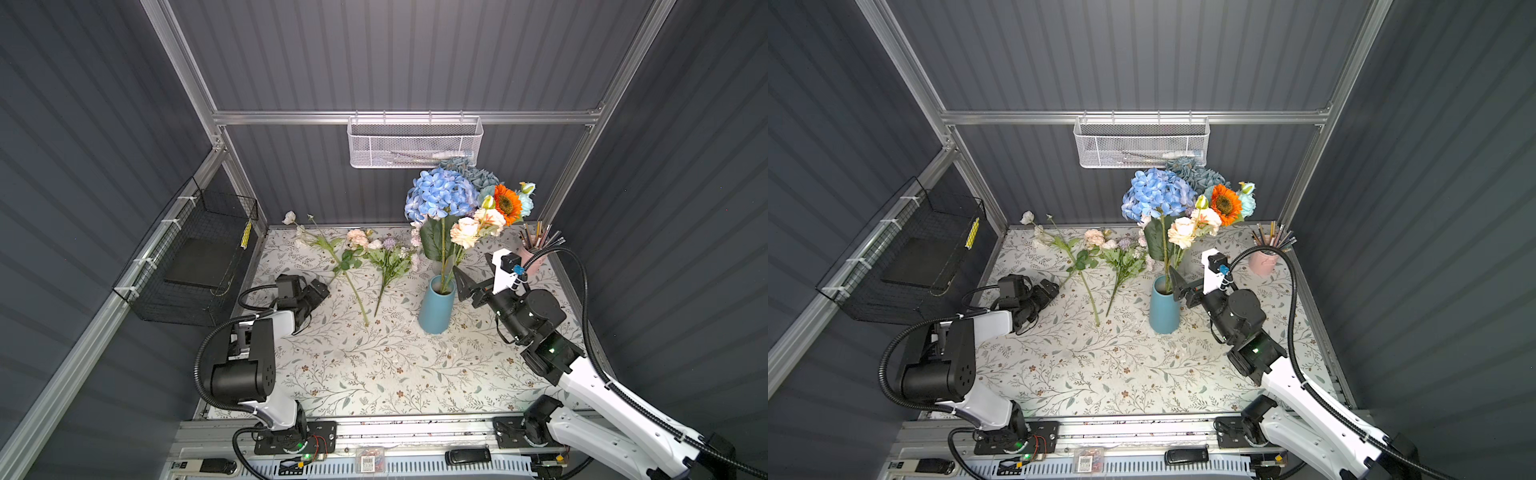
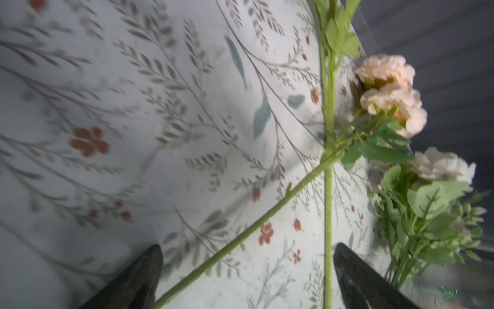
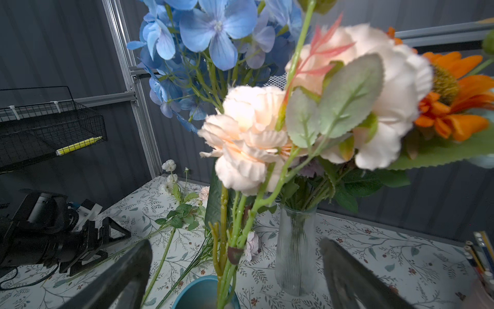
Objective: Arrange flowers in a vase
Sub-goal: Rotate the flower at the top-left of the table.
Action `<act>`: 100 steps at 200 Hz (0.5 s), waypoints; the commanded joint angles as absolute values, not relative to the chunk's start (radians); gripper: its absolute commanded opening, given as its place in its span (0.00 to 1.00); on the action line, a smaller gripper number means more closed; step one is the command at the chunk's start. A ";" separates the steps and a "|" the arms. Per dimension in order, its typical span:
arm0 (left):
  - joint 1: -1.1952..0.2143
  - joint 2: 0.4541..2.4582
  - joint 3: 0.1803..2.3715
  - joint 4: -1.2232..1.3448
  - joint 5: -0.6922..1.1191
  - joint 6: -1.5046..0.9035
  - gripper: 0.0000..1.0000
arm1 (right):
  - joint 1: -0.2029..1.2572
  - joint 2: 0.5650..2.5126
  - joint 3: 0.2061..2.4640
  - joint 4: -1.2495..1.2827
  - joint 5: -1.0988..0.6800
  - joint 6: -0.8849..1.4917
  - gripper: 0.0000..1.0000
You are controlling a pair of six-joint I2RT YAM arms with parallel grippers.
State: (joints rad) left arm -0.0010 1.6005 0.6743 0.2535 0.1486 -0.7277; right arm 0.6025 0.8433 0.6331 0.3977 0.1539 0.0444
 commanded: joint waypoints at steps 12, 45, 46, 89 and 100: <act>-0.062 1.565 0.637 0.173 0.207 -0.761 0.99 | 0.600 0.832 0.627 0.433 0.184 0.034 0.99; -0.078 1.523 0.678 0.072 0.110 -0.643 0.98 | 0.601 0.833 0.624 0.434 0.189 0.035 0.99; -0.078 1.523 0.679 0.068 0.105 -0.635 0.97 | 0.600 0.834 0.624 0.435 0.189 0.035 0.99; -0.106 1.572 0.789 -0.056 -0.044 -0.437 0.84 | 0.601 0.833 0.625 0.438 0.190 0.038 0.99; -0.120 1.585 0.804 -0.068 -0.077 -0.413 0.82 | 0.600 0.835 0.625 0.437 0.192 0.038 0.99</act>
State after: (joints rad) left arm -0.0925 1.5551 0.7509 0.0181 0.0223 -0.5404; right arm 0.6025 0.8433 0.6327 0.4046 0.1703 0.0437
